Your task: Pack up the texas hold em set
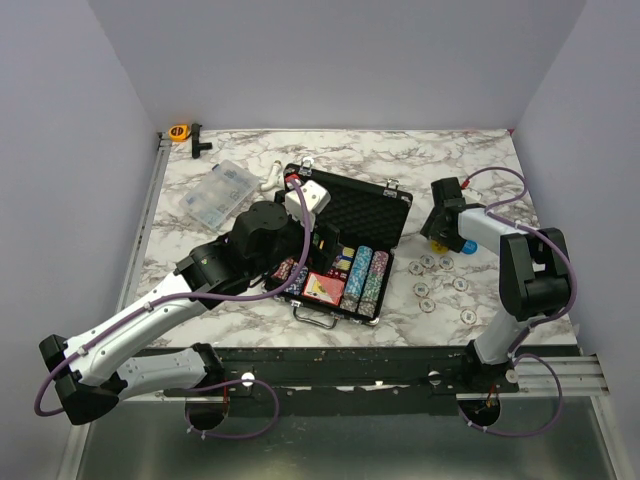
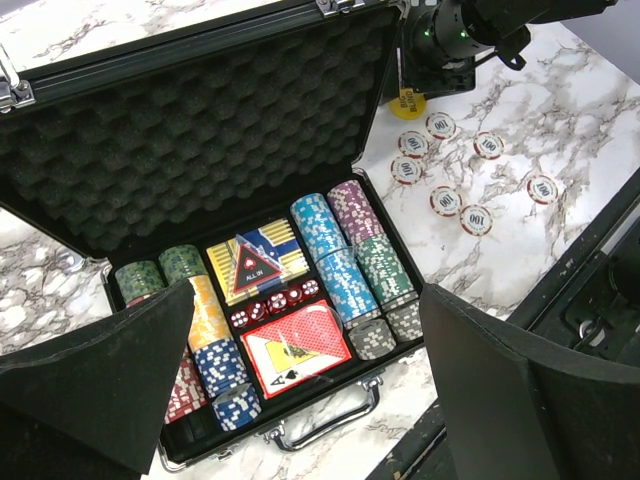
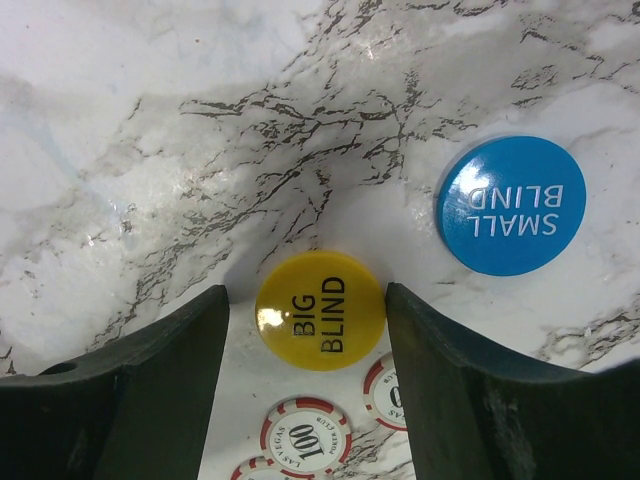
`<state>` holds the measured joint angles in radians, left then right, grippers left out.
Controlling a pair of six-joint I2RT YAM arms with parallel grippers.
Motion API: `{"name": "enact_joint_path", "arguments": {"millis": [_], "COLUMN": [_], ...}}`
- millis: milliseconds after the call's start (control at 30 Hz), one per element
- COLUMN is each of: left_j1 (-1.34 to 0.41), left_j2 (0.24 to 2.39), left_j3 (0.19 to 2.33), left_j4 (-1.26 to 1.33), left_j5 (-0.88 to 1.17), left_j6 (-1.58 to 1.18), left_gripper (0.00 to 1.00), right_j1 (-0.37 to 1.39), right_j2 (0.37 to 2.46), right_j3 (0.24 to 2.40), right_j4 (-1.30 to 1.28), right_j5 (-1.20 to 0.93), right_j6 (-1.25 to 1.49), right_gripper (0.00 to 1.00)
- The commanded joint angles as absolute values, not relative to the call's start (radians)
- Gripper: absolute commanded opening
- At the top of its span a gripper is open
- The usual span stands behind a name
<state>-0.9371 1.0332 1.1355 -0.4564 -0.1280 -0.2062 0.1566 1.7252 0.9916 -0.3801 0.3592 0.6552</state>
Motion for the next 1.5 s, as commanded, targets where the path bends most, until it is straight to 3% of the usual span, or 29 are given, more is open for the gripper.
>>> {"name": "enact_joint_path", "arguments": {"millis": [0, 433, 900, 1300, 1467], "left_j1": [-0.928, -0.915, -0.879, -0.803, -0.760], "left_j2": [1.032, 1.027, 1.048, 1.037, 1.029], "left_j3": [1.125, 1.129, 1.132, 1.122, 1.120], "left_j4": [-0.442, -0.444, -0.449, -0.443, -0.439], "left_j5": [-0.150, -0.148, -0.137, -0.162, -0.164], "left_j6": [-0.198, -0.202, -0.223, -0.232, -0.236], "left_gripper": [0.94, 0.93, 0.93, 0.92, 0.92], "right_j1": [0.152, 0.152, 0.151, 0.155, 0.263], "right_j2": [1.782, 1.766, 1.462, 1.173, 1.060], "right_j3": [0.985, 0.975, 0.855, 0.760, 0.728], "right_j4": [-0.398, -0.414, -0.402, -0.422, -0.419], "right_j5": [0.370, 0.364, 0.451, 0.111, 0.050], "right_j6": [0.666, 0.684, 0.692, 0.578, 0.574], "right_gripper": [0.66, 0.44, 0.22, 0.08, 0.04]}}
